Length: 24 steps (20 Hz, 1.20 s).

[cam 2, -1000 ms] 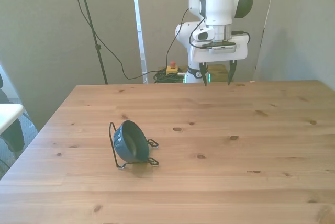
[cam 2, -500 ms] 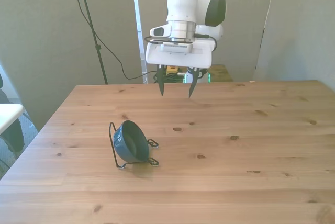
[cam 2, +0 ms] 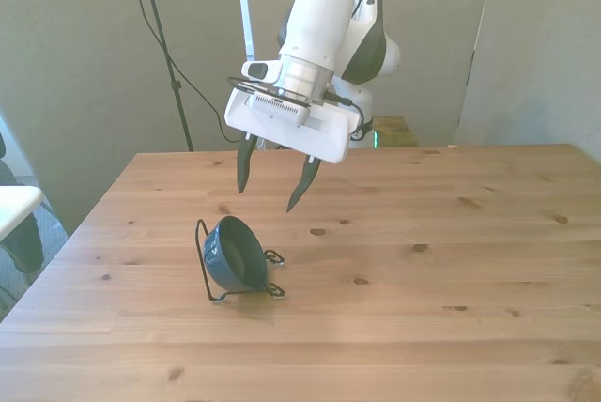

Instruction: Unload the bowl

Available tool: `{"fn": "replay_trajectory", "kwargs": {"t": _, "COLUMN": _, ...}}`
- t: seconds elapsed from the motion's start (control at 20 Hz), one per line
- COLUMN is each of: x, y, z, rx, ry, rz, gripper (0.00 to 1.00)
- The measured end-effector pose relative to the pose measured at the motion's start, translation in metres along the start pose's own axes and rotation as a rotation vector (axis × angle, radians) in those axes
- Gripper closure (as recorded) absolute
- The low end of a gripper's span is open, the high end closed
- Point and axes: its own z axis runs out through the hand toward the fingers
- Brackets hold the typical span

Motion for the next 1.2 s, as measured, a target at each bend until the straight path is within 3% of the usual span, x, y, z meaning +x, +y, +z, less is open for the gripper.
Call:
{"fn": "replay_trajectory", "kwargs": {"t": 0.5, "x": 0.018, "y": -0.011, "z": 0.039, "rx": -0.053, "ry": 0.063, "rz": 0.065, "gripper": 0.0}}
{"fn": "replay_trajectory", "kwargs": {"t": 0.85, "x": 0.021, "y": -0.007, "z": 0.048, "rx": -0.079, "ry": 0.091, "rz": 0.055, "gripper": 0.0}}
{"fn": "replay_trajectory", "kwargs": {"t": 0.9, "x": 0.021, "y": -0.008, "z": 0.048, "rx": -0.081, "ry": 0.098, "rz": 0.051, "gripper": 1.0}}
{"fn": "replay_trajectory", "kwargs": {"t": 1.2, "x": 0.014, "y": -0.006, "z": 0.052, "rx": -0.095, "ry": 0.117, "rz": 0.04, "gripper": 1.0}}
